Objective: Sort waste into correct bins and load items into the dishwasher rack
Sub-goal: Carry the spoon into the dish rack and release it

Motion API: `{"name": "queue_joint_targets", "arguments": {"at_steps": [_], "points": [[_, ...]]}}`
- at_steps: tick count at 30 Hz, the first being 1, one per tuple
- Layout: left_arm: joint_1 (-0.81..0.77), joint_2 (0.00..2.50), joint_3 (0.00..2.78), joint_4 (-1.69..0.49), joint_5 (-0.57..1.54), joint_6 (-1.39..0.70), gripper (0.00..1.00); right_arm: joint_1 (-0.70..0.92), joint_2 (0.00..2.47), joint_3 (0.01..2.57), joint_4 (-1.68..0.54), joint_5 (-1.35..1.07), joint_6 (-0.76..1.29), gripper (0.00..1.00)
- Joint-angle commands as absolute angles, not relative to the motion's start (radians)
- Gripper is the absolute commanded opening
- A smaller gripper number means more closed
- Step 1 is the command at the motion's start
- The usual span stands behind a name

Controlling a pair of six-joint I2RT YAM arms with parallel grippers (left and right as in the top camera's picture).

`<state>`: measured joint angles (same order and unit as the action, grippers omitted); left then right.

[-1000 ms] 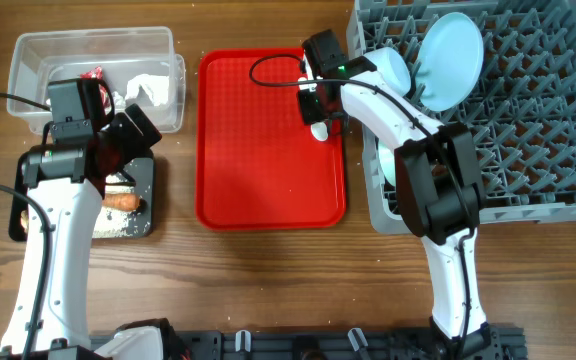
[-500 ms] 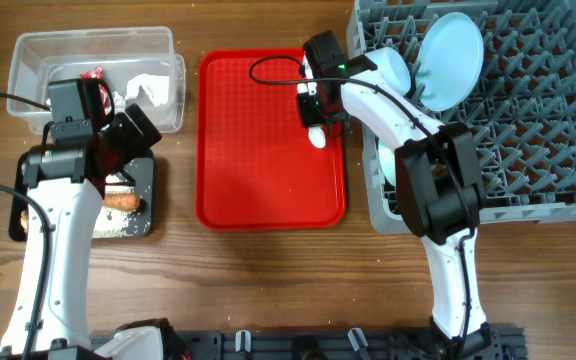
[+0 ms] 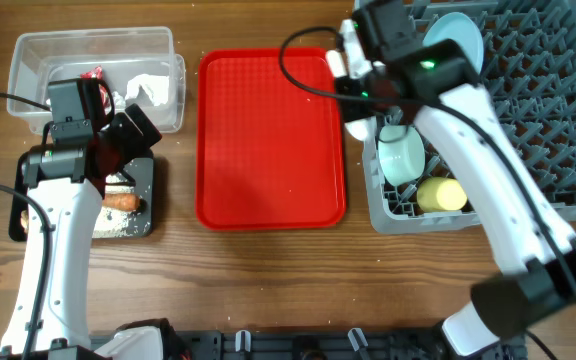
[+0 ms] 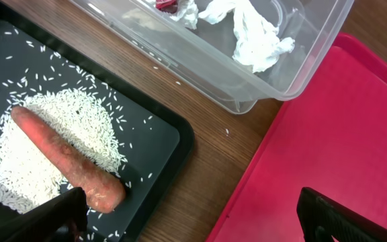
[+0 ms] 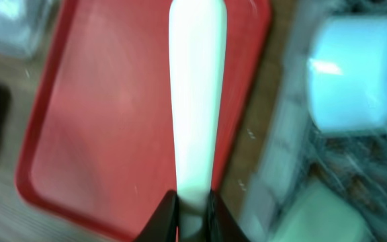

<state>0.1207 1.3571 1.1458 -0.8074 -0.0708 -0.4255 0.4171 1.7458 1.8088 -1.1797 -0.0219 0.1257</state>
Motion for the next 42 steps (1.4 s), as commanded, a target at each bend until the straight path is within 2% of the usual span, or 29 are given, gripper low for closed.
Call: {"name": "queue_joint_targets", "arguments": {"at_steps": [1,6,12,13,16,17,18,19,23,29,33,35,38,42], "points": [[0.127,1.339,1.166,-0.805,-0.084,-0.438,1.00,0.349,1.662,1.811,-1.316,0.129,0.136,0.04],[0.127,1.339,1.166,-0.805,-0.084,-0.438,1.00,0.166,1.636,1.757,-1.448,0.142,0.137,0.04],[0.127,1.339,1.166,-0.805,-0.084,-0.439,1.00,0.046,1.636,1.520,-1.330,0.142,0.131,0.04],[0.127,1.339,1.166,-0.805,-0.084,-0.438,1.00,0.038,1.636,1.488,-1.301,0.142,0.132,0.08],[0.127,1.339,1.166,-0.805,-0.084,-0.438,1.00,0.020,1.636,1.436,-1.236,0.142,0.133,0.38],[0.127,1.339,1.166,-0.805,-0.084,-0.439,1.00,0.014,1.636,1.431,-1.219,0.143,0.132,0.61],[0.127,1.339,1.166,-0.805,-0.084,-0.438,1.00,0.011,1.636,1.431,-1.207,0.143,0.132,0.72],[0.127,1.339,1.166,-0.805,-0.084,-0.439,1.00,0.009,1.636,1.431,-1.200,0.142,0.133,0.75],[0.127,1.339,1.166,-0.805,-0.084,-0.438,1.00,0.007,1.636,1.441,-1.185,0.113,0.134,0.77],[0.127,1.339,1.166,-0.805,-0.084,-0.438,1.00,0.021,1.541,1.601,-1.248,-0.128,0.036,0.77],[0.127,1.339,1.166,-0.805,-0.084,-0.438,1.00,0.085,1.355,1.673,-1.238,-0.325,-0.007,0.86],[0.127,1.339,1.166,-0.805,-0.084,-0.438,1.00,0.125,1.248,1.673,-1.235,-0.342,0.057,1.00],[0.127,1.339,1.166,-0.805,-0.084,-0.438,1.00,0.127,1.161,1.673,-1.239,-0.341,0.184,1.00],[0.127,1.339,1.166,-0.805,-0.084,-0.438,1.00,0.127,1.111,1.672,-1.246,-0.253,0.157,1.00]]}}
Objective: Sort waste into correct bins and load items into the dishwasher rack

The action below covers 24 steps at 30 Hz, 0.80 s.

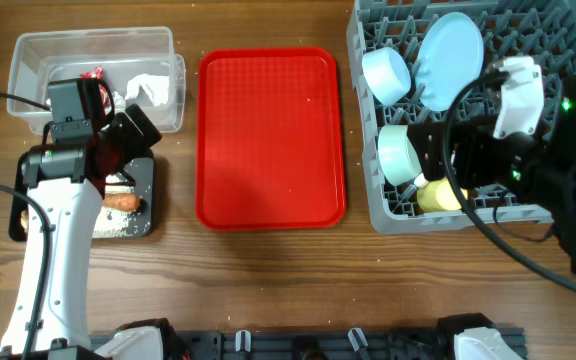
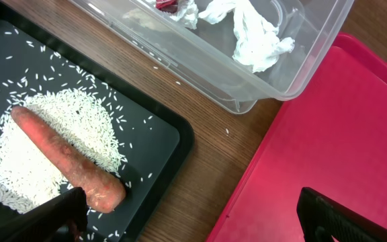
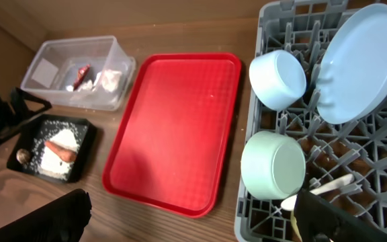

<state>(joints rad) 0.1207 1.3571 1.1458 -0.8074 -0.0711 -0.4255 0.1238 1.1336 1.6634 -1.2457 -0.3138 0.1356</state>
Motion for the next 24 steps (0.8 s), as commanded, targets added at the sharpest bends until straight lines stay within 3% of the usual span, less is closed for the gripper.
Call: {"name": "queue_joint_targets", "arguments": {"at_steps": [1,5,8,12,16,19,24], "points": [[0.127,1.339,1.166,-0.805,-0.084,-0.438,1.00,0.127,1.104,1.668,-1.242,-0.194,0.157,1.00],[0.127,1.339,1.166,-0.805,-0.084,-0.439,1.00,0.127,1.060,1.586,-1.153,-0.040,0.157,1.00],[0.127,1.339,1.166,-0.805,-0.084,-0.438,1.00,0.126,0.958,1.372,-0.915,0.031,0.156,1.00],[0.127,1.339,1.166,-0.805,-0.084,-0.438,1.00,0.075,0.683,0.820,-0.418,-0.005,0.141,1.00],[0.127,1.339,1.166,-0.805,-0.084,-0.438,1.00,0.053,0.401,0.377,-0.104,-0.082,0.141,1.00],[0.127,1.339,1.166,-0.805,-0.084,-0.438,1.00,0.051,0.205,0.159,-0.040,-0.106,0.142,1.00],[0.127,1.339,1.166,-0.805,-0.084,-0.438,1.00,0.051,0.039,0.034,-0.059,-0.105,0.140,1.00]]}}
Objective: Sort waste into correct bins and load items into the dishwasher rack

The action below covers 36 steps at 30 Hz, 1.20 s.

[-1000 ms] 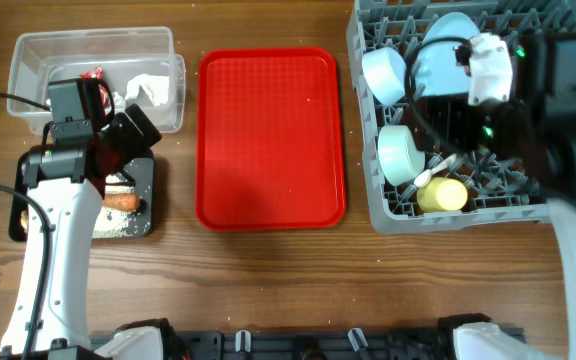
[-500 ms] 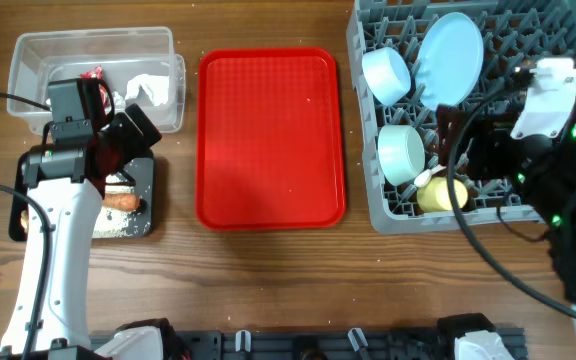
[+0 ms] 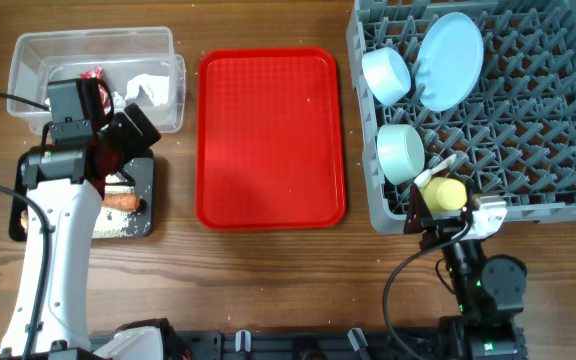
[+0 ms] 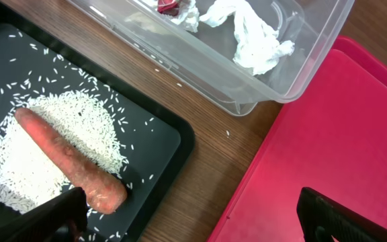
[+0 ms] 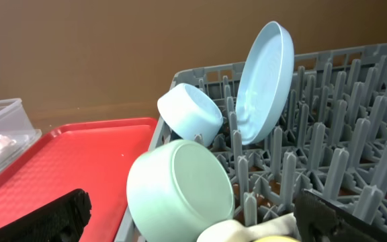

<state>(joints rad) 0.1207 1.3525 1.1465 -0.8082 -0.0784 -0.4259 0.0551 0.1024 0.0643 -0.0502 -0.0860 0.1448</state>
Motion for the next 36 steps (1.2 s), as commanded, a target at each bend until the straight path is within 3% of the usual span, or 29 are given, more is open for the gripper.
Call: {"name": "queue_joint_targets", "arguments": {"at_steps": [1,20,27,36], "points": [[0.127,1.339,1.166,-0.805,-0.084,-0.438,1.00,0.051,0.019,0.028,-0.037,-0.105,0.139,1.00],[0.126,1.330,1.166,-0.805,-0.084,-0.438,1.00,0.051,0.014,0.006,0.006,-0.105,0.137,1.00],[0.069,1.135,1.157,-0.860,-0.108,-0.375,1.00,0.051,0.014,0.006,0.006,-0.105,0.138,1.00],[-0.036,0.610,0.671,-0.409,-0.112,-0.344,1.00,0.051,0.014,0.006,0.006,-0.105,0.138,1.00]]}}
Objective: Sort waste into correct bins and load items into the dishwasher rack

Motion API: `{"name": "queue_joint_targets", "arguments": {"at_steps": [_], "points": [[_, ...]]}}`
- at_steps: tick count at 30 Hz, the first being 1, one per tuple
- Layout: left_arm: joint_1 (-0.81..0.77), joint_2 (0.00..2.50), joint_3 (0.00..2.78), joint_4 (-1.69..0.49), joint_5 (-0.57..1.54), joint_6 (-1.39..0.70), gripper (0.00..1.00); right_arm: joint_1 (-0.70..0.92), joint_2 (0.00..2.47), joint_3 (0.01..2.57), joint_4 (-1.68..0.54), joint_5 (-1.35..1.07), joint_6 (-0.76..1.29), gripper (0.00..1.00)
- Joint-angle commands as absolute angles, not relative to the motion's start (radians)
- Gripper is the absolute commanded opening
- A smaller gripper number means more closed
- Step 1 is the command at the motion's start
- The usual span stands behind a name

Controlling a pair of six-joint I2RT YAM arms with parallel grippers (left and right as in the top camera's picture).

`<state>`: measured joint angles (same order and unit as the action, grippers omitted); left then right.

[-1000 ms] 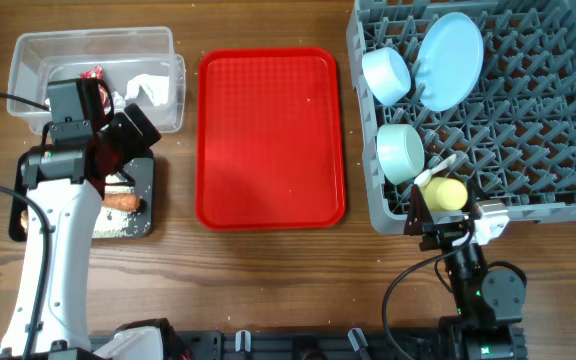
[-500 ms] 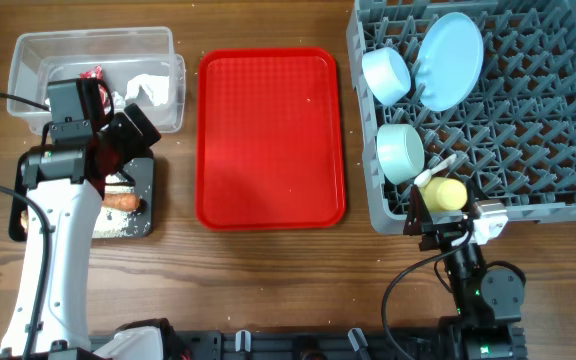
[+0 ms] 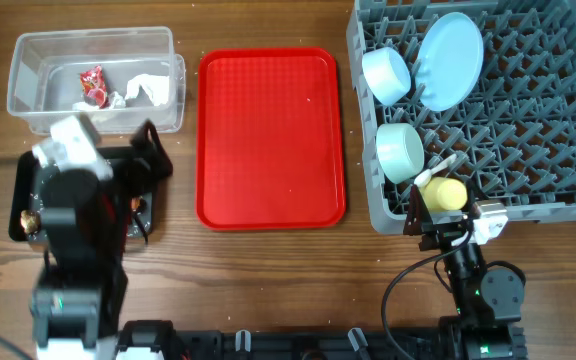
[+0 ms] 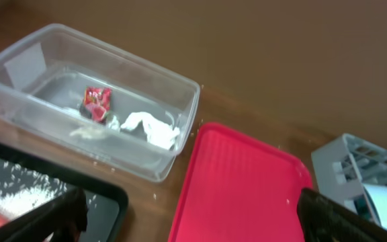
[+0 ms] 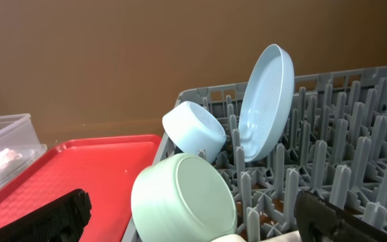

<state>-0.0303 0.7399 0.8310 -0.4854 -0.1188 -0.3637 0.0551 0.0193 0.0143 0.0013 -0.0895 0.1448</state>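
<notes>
The grey dishwasher rack (image 3: 528, 120) holds a blue plate (image 3: 449, 45), a blue bowl (image 3: 386, 75), a green bowl (image 3: 400, 150), a yellow cup (image 3: 446, 193) and a white spoon (image 3: 440, 165). The clear bin (image 3: 28, 60) contains a red wrapper (image 3: 93, 82) and white tissue (image 3: 145, 90). My left gripper (image 3: 146, 175) is open above the black tray (image 3: 20, 190), facing the bin (image 4: 180, 87). At the rack's front edge my right gripper (image 3: 450, 215) is open, facing the green bowl (image 5: 183, 198) and blue plate (image 5: 267, 101). The carrot is hidden under my left arm.
The red tray (image 3: 271, 135) lies bare between the bin and the rack. Rice grains (image 4: 19, 191) are scattered on the black tray. A small brown object (image 3: 30, 218) sits at that tray's left end. Bare wood runs along the table's front.
My left arm has drawn back toward the table's front, and its camera now looks across the bin and red tray instead of down at the carrot. The right arm has hardly moved.
My right gripper was shut on the white spoon at the rack's left edge. Then it was open above the rack with the spoon lying inside. Then the right arm was back at the front edge. Now the left arm has pulled back too.
</notes>
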Motion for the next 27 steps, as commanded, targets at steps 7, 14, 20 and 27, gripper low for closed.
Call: {"name": "queue_joint_targets", "arguments": {"at_steps": [7,14,20,27], "points": [[-0.037,0.203,0.246,-0.137,-0.087,-0.345,1.00,0.051,0.014,0.006,0.007,-0.105,0.138,0.99],[-0.037,0.044,0.089,-0.084,-0.087,-0.345,1.00,0.051,0.014,0.006,0.007,-0.105,0.138,1.00],[-0.038,0.003,0.031,-0.055,-0.087,-0.345,1.00,0.051,0.014,0.006,0.006,-0.105,0.138,1.00],[-0.037,0.003,0.006,-0.066,-0.078,-0.345,1.00,0.051,0.014,0.006,0.006,-0.105,0.138,1.00]]}}
